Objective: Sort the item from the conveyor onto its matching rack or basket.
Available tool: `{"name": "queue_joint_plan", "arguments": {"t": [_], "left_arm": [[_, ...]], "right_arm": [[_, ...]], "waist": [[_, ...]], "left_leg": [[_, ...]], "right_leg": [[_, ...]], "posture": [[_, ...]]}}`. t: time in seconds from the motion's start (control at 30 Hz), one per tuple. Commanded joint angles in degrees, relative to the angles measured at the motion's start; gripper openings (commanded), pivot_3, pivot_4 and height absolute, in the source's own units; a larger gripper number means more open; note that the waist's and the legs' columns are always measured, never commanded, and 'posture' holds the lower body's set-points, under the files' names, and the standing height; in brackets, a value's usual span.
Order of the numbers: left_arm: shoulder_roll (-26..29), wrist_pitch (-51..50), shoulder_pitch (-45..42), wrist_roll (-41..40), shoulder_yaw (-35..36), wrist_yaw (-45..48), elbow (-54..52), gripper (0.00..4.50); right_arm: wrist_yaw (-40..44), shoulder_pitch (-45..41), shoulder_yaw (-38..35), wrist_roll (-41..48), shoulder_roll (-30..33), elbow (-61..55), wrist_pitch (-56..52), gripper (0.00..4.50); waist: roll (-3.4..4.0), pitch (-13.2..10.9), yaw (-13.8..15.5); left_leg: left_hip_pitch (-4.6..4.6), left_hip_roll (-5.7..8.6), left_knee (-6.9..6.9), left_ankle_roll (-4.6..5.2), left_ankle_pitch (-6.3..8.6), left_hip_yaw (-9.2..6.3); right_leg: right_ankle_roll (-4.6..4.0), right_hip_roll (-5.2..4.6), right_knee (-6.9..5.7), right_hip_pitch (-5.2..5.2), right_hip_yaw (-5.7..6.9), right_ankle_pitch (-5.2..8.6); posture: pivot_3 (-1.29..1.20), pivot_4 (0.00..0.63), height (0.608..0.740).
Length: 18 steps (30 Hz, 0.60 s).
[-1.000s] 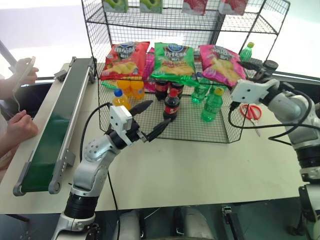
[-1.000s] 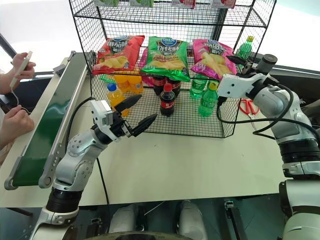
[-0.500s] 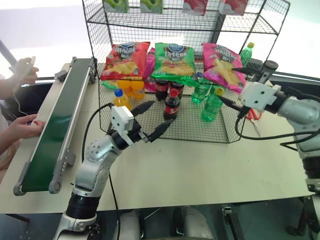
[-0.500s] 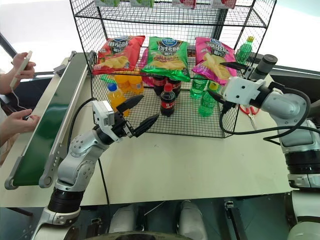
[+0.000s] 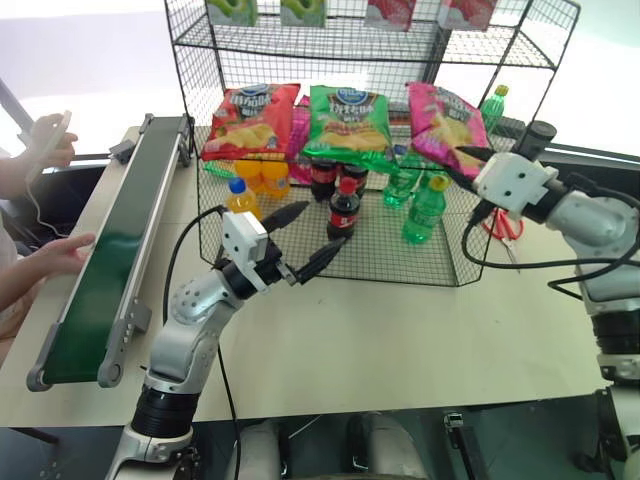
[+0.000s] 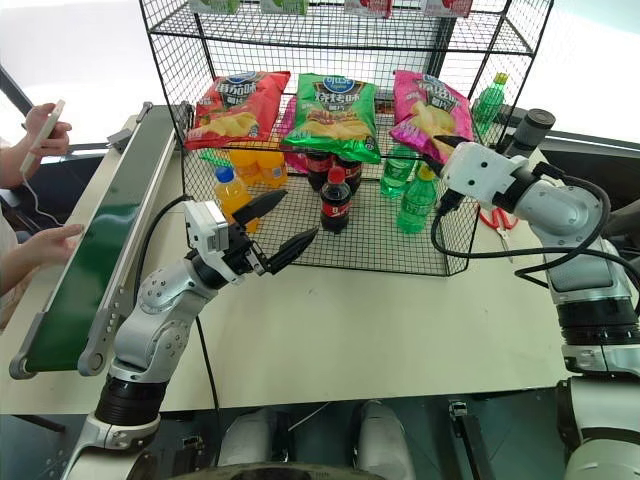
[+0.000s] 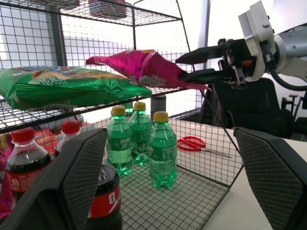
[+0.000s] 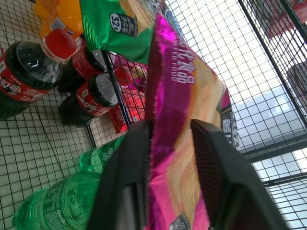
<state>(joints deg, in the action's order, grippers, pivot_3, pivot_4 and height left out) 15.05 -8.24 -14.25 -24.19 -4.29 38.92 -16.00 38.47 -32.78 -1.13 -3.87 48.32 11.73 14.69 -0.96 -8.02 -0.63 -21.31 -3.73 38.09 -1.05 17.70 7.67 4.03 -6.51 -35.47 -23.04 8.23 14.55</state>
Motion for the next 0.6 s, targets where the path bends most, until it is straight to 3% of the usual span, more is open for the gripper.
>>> {"name": "queue_joint_plan", "arguments": {"t": [0.03,0.3,0.4,0.5,0.6], "left_arm": [[0.24,0.74,0.04,0.31,-0.1,-0.28,-2.62,4.5],[0.43,0.58,0.15,0.16,-0.06,-0.65,-2.94,4.5],[0.6,0.34,0.34,-0.12,0.2,-0.67,-3.07,4.5],[1.53,0.42,0.85,-0.09,0.65,-0.24,-3.03,4.5],[3.32,0.15,1.53,-0.64,1.61,0.88,-3.1,4.5]], "right_arm": [[-0.83,-2.66,-1.21,-0.89,1.04,1.55,2.58,0.11],[-4.06,-7.37,1.16,-8.15,2.37,9.67,10.3,0.11],[-1.5,-6.23,0.41,-4.65,1.87,9.43,10.43,0.11],[2.41,-3.93,-1.46,2.48,0.81,5.71,6.88,0.95],[4.9,-1.38,-3.27,6.9,1.53,1.39,4.3,2.25]], "waist": [[0.0,0.0,-0.03],[0.01,0.0,-0.13],[0.01,0.0,-0.03],[0.01,0.0,-0.03],[0.02,0.0,-0.02]], "left_leg": [[0.0,0.0,0.0,0.0,0.0,0.0],[0.01,-0.01,0.0,-0.01,0.0,0.02],[0.01,-0.01,0.01,-0.01,0.0,0.02],[0.01,-0.01,0.01,-0.01,0.0,0.01],[0.02,-0.01,0.01,-0.01,-0.01,-0.01]], "right_leg": [[0.0,0.0,0.0,0.0,0.0,0.0],[0.0,0.01,-0.02,0.0,0.0,0.0],[0.0,0.01,-0.01,0.0,0.0,0.0],[0.0,0.0,-0.01,0.01,-0.01,0.0],[0.0,0.0,-0.02,0.02,0.0,0.0]], "posture": [[0.0,0.15,0.738],[0.0,0.15,0.738],[0.0,0.15,0.738],[0.0,0.15,0.738],[0.0,0.15,0.738]]}}
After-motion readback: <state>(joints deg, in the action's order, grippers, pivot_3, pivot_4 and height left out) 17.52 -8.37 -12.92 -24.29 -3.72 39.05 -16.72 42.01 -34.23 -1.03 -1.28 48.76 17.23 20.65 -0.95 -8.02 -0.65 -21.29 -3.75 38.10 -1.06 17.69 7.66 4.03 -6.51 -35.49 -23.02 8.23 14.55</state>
